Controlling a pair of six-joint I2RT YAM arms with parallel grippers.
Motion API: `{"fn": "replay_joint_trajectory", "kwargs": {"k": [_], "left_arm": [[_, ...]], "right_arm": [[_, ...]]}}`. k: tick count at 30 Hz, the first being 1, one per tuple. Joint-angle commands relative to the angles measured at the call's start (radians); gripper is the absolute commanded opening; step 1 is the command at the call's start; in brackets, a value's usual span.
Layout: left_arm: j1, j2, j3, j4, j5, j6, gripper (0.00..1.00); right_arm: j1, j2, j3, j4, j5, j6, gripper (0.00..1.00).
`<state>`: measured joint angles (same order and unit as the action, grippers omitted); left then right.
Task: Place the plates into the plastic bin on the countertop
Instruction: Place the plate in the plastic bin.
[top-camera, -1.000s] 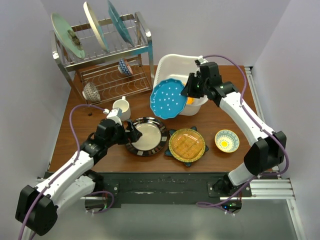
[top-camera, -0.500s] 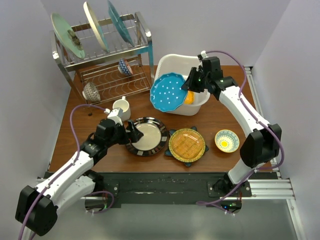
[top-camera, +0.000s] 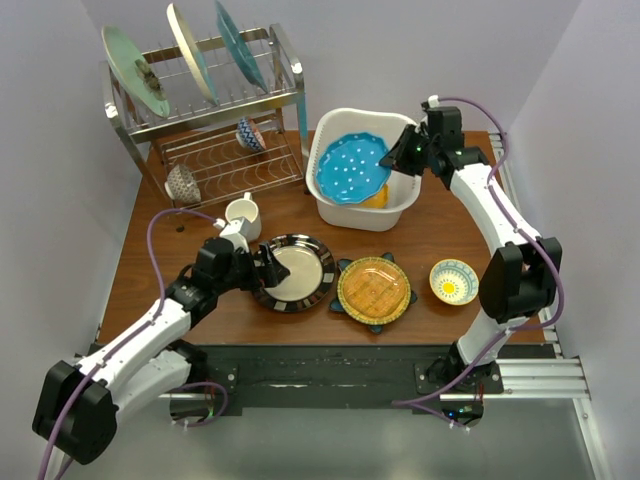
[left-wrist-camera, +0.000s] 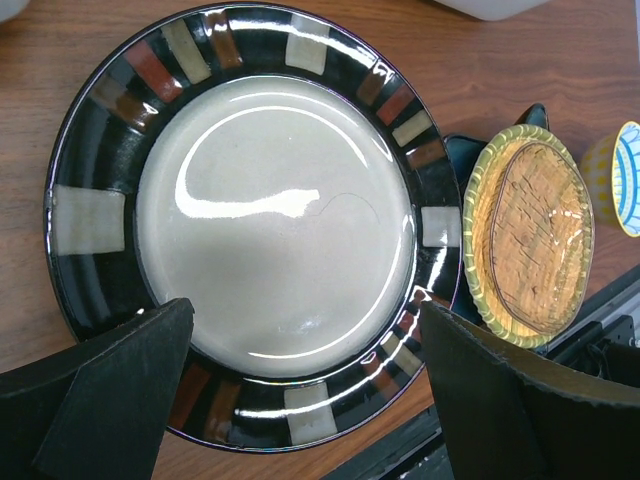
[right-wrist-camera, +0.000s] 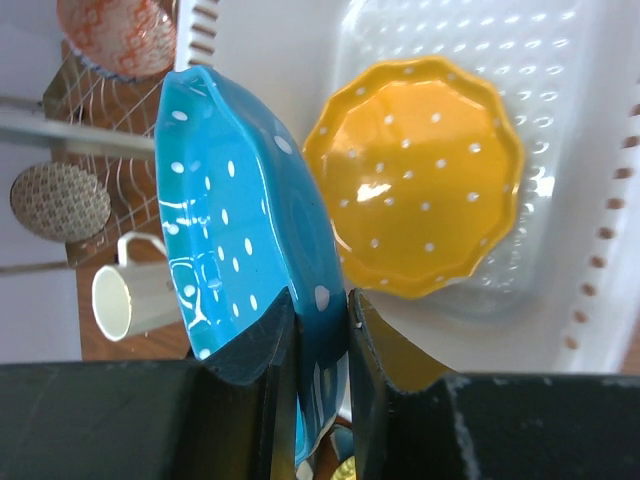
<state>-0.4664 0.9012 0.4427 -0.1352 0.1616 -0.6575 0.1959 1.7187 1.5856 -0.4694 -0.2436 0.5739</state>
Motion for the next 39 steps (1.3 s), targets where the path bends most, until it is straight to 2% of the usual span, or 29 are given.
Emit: {"fn": "replay_joint_trajectory", "kwargs": {"k": [1,39], "left_arm": [[-0.003,-0.007,-0.019,0.055,0.026,0.019,1.00],[-0.003,-0.024,-0.071,0.085,0.033,0.001,1.00]], "right_arm": [[-0.027,0.001,0.057,0.169,-0.027,0.066,0.00],[-0.029,0.194,0.125,0.178,0.055,0.057,0.00]]}}
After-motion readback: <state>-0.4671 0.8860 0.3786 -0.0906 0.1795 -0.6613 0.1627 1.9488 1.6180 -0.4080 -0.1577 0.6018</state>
